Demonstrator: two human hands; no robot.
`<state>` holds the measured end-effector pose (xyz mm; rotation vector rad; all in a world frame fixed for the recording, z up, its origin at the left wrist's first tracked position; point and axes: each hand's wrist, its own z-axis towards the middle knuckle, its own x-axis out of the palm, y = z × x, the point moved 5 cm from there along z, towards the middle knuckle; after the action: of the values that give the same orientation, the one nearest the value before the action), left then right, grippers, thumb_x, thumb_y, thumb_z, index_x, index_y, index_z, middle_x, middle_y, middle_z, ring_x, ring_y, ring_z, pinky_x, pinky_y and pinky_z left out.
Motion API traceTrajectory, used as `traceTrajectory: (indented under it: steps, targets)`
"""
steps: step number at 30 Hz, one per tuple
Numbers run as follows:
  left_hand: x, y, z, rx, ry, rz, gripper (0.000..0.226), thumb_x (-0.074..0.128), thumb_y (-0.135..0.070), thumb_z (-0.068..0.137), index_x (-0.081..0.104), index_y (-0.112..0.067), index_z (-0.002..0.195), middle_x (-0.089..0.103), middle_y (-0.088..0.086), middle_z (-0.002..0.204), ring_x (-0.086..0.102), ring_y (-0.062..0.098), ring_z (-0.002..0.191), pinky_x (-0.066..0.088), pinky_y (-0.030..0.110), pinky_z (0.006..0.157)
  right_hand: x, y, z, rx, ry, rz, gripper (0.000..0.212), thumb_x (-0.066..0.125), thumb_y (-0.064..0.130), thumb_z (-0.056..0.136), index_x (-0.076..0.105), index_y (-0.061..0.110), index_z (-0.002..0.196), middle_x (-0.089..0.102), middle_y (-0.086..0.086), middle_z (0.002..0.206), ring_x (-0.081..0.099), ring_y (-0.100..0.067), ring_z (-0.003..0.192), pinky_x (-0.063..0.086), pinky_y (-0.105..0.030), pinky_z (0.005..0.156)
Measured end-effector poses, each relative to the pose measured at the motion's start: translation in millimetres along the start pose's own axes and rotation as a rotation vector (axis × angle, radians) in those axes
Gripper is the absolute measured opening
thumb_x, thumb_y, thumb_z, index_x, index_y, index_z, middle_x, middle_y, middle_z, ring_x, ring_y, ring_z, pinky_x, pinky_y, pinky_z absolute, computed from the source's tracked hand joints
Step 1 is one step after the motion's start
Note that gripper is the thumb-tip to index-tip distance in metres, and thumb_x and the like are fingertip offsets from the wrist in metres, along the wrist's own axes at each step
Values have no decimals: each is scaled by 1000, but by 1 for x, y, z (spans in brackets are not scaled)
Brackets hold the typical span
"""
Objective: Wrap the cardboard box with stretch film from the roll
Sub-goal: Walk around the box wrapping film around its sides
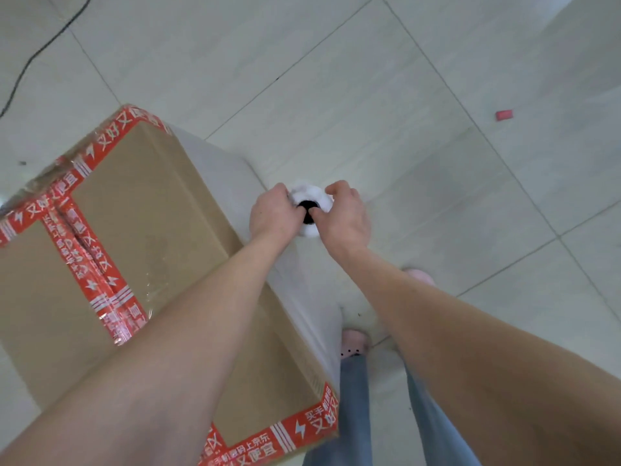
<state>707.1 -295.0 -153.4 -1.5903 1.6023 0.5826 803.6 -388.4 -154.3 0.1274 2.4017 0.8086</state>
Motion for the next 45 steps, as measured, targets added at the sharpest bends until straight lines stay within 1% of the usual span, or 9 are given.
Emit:
traceTrajectory:
  steps: [4, 8, 12, 20, 24, 27, 32, 37, 45]
  targets:
    - [-6, 13, 6, -112, 4, -41, 28, 60, -31, 82, 54, -9, 98, 63, 12, 104, 61, 32, 94, 45, 32, 69, 6, 8, 9, 108, 88, 23, 38, 60, 34, 83, 47, 16, 113, 58, -6, 110, 58, -26, 94, 45, -33, 72]
    - [-11, -9, 12, 120, -22, 127, 34, 56, -21, 83, 48, -16, 116, 54, 8, 110, 57, 29, 97, 38, 32, 68, 4, 24, 18, 48, 122, -88, 24, 56, 25, 84, 49, 18, 106, 59, -8, 104, 59, -28, 91, 48, -36, 74]
    - [-19, -22, 22, 218, -15, 228, 25, 51, -16, 84, 55, -18, 108, 55, 6, 105, 57, 27, 94, 36, 32, 65, 1, 34, 27, 1, 134, -199, 22, 54, 20, 83, 54, 22, 105, 60, -4, 103, 59, -26, 89, 44, -32, 70]
    - [-37, 5, 34, -106, -120, -70, 16, 55, -18, 79, 55, -15, 95, 62, 8, 100, 57, 29, 89, 36, 29, 64, 6, 63, 40, -182, 113, -161, 41, 61, 19, 87, 48, 18, 125, 50, 0, 122, 57, -21, 98, 38, -27, 75]
    - [-46, 24, 42, -299, -96, -201, 24, 61, -25, 80, 57, -15, 101, 63, 7, 107, 59, 27, 98, 39, 28, 67, 18, 67, 45, -42, 243, -96, 43, 63, 30, 85, 49, 15, 122, 53, -1, 96, 54, -22, 84, 39, -29, 68]
    - [-49, 28, 45, -289, -23, -139, 33, 62, -26, 82, 56, -13, 112, 61, 10, 114, 57, 29, 105, 42, 30, 73, 24, 70, 46, -5, 272, -65, 37, 65, 27, 85, 51, 13, 116, 49, -1, 93, 53, -23, 86, 40, -29, 68]
    - [-54, 21, 45, -184, 12, 28, 39, 58, -21, 87, 50, -11, 123, 58, 13, 119, 55, 31, 111, 43, 33, 79, 29, 73, 44, 3, 263, -60, 33, 63, 26, 86, 52, 13, 113, 58, -6, 105, 58, -25, 86, 47, -32, 70]
    - [-61, -1, 50, 149, 1, 227, 50, 53, -10, 85, 42, -17, 133, 47, 7, 126, 46, 26, 117, 43, 39, 82, 37, 84, 49, 2, 258, -91, 22, 61, 26, 84, 47, 18, 99, 59, -6, 99, 61, -28, 84, 51, -35, 69]
    - [-79, -15, 86, 422, 30, 425, 22, 48, -16, 89, 55, -18, 110, 53, 3, 108, 50, 24, 105, 33, 31, 64, 39, 106, 69, -65, 221, -273, 26, 58, 25, 81, 56, 18, 105, 65, -4, 92, 60, -25, 85, 47, -31, 70]
